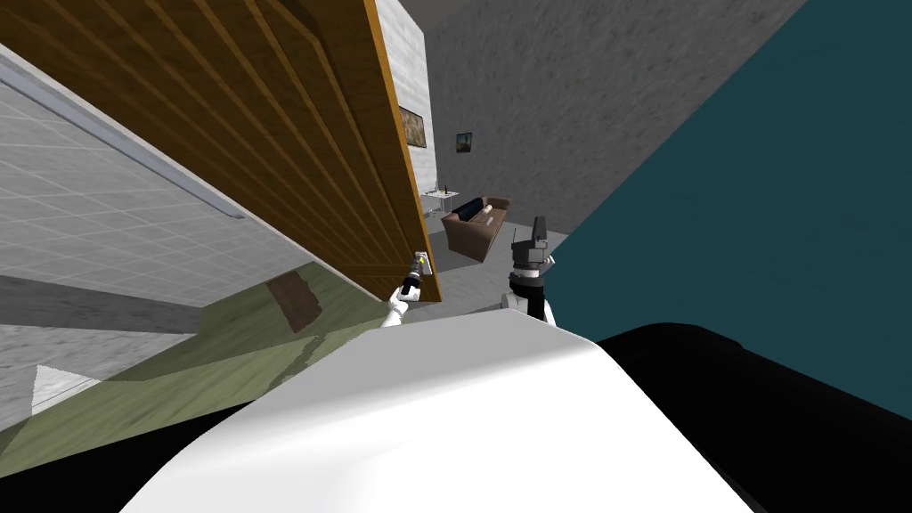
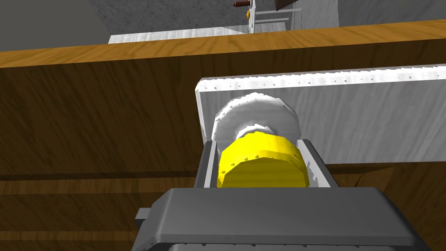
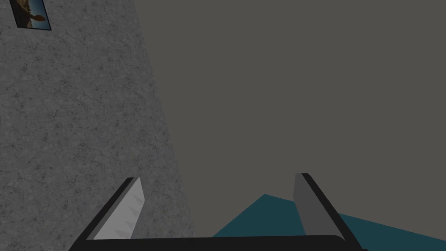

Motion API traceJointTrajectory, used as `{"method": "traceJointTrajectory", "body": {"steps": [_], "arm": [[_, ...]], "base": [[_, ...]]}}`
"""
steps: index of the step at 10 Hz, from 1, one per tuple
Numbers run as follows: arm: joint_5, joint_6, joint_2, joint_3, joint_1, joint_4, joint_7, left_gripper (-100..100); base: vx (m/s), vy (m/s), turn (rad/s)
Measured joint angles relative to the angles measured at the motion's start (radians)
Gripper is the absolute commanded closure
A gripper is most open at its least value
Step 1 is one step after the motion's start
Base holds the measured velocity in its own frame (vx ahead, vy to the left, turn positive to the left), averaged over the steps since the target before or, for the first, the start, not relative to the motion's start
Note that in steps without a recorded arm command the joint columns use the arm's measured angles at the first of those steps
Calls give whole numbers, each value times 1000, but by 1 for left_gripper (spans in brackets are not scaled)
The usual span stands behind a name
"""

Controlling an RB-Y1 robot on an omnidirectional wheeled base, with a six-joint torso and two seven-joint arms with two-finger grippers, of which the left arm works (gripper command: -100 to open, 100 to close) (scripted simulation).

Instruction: Push the door open

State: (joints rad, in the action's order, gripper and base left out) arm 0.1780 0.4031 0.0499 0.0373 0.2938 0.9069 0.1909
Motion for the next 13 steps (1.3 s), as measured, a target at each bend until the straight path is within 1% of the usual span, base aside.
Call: {"method": "traceJointTrajectory", "body": {"steps": [2,3,4,5,6,7,8,10,11,12,13], "arm": [[-3,0,4,12,-3,-16,-7,100],[-5,-7,7,17,-7,-8,-8,100],[-6,-1,3,29,-4,-15,-18,100],[-8,3,6,39,4,-20,-25,100],[-11,1,11,49,11,-21,-29,100],[-12,-20,18,49,-9,19,-25,100],[-15,-12,18,64,5,-2,-33,100],[-22,8,18,98,21,-36,-54,100],[-22,-1,16,102,8,-11,-58,100],[-28,2,32,117,15,-25,-57,100],[-31,-11,37,130,1,7,-59,-100]], "base": [[176,-77,50],[212,-59,47],[186,-75,30],[193,-90,41],[212,-99,61],[171,-76,44],[157,-72,66],[142,-77,67],[136,-73,118],[177,-107,132],[37,13,230]]}}
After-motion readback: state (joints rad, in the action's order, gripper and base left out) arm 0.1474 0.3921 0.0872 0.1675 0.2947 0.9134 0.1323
